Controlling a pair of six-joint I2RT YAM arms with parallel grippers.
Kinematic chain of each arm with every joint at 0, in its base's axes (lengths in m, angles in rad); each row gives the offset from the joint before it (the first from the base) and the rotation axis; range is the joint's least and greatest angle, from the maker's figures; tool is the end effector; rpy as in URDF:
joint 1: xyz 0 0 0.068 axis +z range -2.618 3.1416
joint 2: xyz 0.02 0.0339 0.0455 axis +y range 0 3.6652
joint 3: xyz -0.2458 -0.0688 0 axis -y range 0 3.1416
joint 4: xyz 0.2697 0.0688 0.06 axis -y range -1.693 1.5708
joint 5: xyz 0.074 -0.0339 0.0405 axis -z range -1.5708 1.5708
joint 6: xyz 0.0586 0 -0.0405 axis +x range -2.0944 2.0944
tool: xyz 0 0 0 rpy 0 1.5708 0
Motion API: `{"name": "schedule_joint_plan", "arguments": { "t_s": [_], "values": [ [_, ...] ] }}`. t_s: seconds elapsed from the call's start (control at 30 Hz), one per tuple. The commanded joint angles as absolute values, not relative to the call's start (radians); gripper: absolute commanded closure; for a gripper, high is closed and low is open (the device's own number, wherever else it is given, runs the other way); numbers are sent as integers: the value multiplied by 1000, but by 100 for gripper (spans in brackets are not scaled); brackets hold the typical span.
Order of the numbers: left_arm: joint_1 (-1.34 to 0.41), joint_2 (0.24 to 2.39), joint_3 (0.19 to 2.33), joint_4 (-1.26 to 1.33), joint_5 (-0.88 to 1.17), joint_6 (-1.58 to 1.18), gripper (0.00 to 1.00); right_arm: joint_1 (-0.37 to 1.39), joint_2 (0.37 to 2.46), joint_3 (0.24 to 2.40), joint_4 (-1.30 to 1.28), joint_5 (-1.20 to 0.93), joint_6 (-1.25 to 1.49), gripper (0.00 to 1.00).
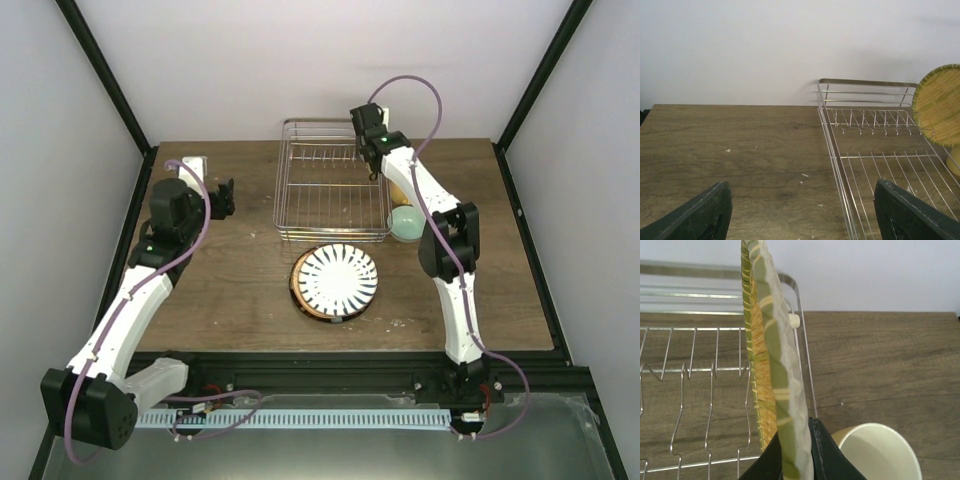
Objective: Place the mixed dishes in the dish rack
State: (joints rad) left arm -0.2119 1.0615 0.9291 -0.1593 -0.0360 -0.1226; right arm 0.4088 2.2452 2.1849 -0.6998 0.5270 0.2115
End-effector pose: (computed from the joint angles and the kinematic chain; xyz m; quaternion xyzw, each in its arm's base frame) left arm 0.2961 -0.0615 0.3139 0.0251 0.8019 -0.0851 0.5908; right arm 0.5041 0.1863 0.2632 0.0148 0.8930 -0.1117 0.4356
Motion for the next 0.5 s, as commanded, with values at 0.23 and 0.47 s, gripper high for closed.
{"name": "schedule_joint_plan", "arguments": {
  "t_s": [0.23, 0.47],
  "values": [
    [-209, 1075, 926, -172, 6, -103, 21, 420, 2289, 2228, -765, 525, 380, 99],
    [-209, 1096, 927, -165, 34, -97, 21, 419, 2289, 2211, -845, 512, 455, 99]
  ]
}}
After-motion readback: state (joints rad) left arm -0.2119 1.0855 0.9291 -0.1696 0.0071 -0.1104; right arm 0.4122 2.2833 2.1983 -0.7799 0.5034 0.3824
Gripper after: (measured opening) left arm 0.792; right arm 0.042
